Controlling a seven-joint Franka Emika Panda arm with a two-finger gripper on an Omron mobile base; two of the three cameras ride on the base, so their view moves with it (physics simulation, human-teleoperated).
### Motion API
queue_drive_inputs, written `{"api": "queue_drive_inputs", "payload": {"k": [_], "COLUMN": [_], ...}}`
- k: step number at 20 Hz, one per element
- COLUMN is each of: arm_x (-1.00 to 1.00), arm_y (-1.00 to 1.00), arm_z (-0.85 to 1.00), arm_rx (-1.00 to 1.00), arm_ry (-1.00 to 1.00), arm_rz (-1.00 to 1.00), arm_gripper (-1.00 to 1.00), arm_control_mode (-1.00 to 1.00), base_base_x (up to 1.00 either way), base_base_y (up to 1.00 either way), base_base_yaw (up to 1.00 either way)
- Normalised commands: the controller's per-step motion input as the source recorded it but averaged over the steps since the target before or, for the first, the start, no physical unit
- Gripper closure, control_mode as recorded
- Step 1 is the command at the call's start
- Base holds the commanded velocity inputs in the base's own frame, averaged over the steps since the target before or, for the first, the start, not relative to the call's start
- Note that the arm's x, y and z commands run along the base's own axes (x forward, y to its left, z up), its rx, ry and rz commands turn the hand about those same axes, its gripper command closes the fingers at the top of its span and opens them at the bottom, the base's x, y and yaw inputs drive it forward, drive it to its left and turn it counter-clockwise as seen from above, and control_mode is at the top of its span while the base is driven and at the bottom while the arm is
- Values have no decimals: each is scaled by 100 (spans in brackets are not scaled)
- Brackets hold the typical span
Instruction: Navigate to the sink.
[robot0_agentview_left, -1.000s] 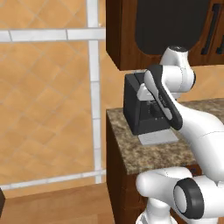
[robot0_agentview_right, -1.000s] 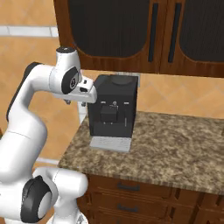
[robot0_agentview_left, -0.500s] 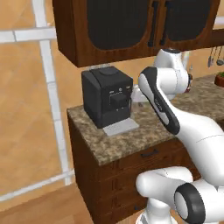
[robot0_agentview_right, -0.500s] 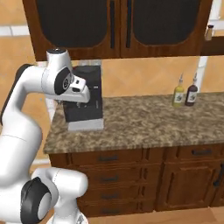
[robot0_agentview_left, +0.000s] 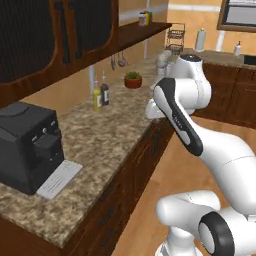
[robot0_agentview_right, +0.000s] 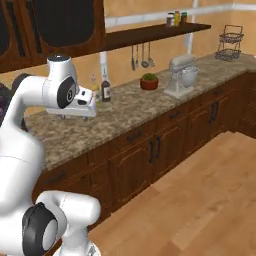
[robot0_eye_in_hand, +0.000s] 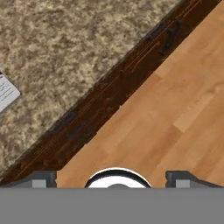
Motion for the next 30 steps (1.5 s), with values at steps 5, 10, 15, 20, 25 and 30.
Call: {"api": "queue_drive_inputs", "payload": {"k": [5, 10, 15, 20, 25, 30], "arm_x": [0, 0, 0, 0, 0, 0], "arm_y": [0, 0, 0, 0, 0, 0], "arm_z": [0, 0, 0, 0, 0, 0], "arm_rx": [0, 0, 0, 0, 0, 0], "arm_ry": [0, 0, 0, 0, 0, 0], "arm_rz": [0, 0, 0, 0, 0, 0], "arm_gripper": [-100, -100, -100, -100, -100, -100], "arm_control_mode": [100, 100, 100, 100, 100, 100], "base_base_x": [2, 14, 66, 100, 100, 100], "base_base_y": [5, 4, 20, 19, -23, -19], "base_base_yaw": [-97, -90, -69, -32, 0, 0]}}
